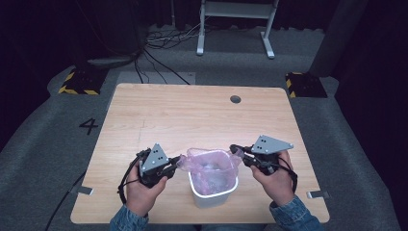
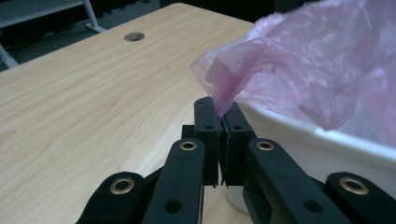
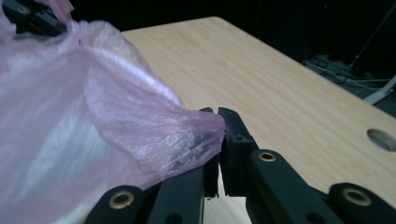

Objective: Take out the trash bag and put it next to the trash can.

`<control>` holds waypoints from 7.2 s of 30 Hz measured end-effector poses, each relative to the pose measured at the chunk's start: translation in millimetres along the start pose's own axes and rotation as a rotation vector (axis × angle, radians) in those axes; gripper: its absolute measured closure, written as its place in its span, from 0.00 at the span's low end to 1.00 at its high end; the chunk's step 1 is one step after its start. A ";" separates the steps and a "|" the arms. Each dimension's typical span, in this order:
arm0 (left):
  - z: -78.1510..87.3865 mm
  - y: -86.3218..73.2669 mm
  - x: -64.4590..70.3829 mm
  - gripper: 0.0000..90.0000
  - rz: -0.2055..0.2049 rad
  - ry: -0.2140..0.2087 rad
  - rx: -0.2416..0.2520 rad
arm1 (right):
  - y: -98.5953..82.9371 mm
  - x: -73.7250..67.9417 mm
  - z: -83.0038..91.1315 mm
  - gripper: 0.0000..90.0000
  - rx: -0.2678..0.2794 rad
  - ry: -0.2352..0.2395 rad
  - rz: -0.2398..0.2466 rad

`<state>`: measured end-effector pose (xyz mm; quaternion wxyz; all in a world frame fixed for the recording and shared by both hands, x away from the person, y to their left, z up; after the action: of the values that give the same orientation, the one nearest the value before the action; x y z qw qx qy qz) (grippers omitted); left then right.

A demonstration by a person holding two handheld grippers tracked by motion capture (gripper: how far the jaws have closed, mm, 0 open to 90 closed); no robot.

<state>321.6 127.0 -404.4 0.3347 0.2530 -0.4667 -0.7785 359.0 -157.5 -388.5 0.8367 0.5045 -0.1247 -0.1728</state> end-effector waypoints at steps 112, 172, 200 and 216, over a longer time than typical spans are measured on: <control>10.3 -2.7 36.8 0.25 -0.113 -0.123 0.149 | 43.9 -31.4 -7.1 0.99 0.083 0.244 -0.070; 48.5 -59.8 -59.8 0.18 -0.027 0.217 -0.009 | 76.9 75.3 81.0 0.98 0.112 -0.162 -0.066; 29.5 -98.4 -63.2 0.19 0.010 0.208 -0.094 | -32.9 118.4 37.8 0.95 -0.068 -0.164 -0.293; 27.0 -97.2 -61.1 0.19 0.014 0.192 -0.085 | -26.8 107.8 49.0 0.42 0.032 -0.173 -0.294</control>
<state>314.3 221.4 -474.8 0.3938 0.3087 -0.4010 -0.7674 433.9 -253.1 -386.1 0.7803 0.5140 -0.1237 -0.3342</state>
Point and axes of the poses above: each handheld gripper's, and its own axes: z roughly backward along the jaws, y roughly out of its top, x roughly to its right, the point moved 3 cm from there along -z, roughly forward along the jaws, and after that the axes turned 11 degrees about y, right-handed, at the moved point
